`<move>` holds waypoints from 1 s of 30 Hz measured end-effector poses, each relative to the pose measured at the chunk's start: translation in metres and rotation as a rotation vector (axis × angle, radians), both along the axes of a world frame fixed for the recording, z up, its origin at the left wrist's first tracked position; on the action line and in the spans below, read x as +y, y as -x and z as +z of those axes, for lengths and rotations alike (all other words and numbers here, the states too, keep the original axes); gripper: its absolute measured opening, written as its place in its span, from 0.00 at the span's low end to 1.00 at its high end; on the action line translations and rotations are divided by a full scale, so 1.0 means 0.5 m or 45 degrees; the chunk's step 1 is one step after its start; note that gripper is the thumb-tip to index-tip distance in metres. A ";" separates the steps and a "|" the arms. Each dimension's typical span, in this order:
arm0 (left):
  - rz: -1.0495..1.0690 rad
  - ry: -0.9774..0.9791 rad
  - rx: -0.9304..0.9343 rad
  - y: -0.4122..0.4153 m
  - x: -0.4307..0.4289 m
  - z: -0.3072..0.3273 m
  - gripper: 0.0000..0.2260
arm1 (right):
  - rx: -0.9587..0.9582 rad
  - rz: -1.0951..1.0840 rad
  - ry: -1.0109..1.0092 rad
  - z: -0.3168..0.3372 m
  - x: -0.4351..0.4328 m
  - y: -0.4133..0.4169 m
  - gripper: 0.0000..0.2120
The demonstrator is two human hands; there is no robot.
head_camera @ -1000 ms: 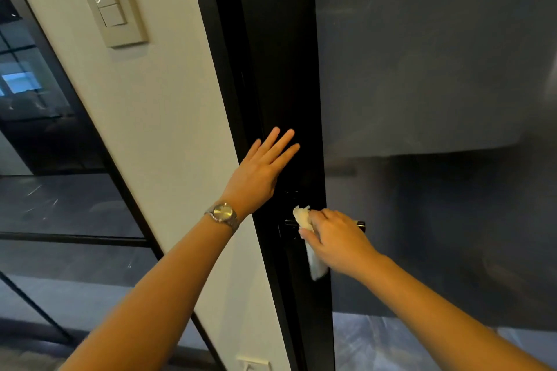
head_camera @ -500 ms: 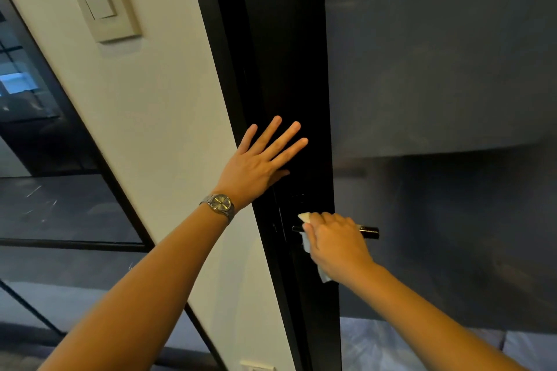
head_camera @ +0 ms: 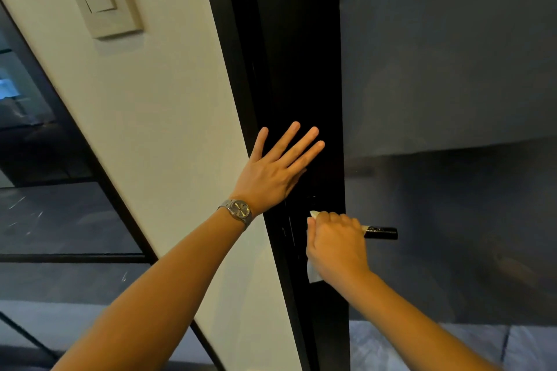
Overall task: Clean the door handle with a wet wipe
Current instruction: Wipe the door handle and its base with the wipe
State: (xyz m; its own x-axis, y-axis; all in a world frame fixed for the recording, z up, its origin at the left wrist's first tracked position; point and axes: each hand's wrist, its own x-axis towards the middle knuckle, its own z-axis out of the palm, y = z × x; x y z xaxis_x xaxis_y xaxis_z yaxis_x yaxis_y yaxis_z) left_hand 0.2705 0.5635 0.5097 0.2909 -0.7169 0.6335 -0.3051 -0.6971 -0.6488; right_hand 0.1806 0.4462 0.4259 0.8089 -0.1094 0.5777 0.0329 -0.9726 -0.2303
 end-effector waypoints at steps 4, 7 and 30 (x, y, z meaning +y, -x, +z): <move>-0.053 -0.073 -0.007 -0.003 0.004 0.009 0.24 | -0.099 0.054 0.047 -0.018 -0.018 0.003 0.20; -0.098 -0.106 0.007 -0.007 0.005 0.012 0.24 | -0.153 0.116 0.125 -0.029 -0.060 0.016 0.17; -0.215 -0.023 -0.007 -0.011 -0.011 0.062 0.25 | -0.449 0.416 -0.654 -0.209 -0.026 0.066 0.18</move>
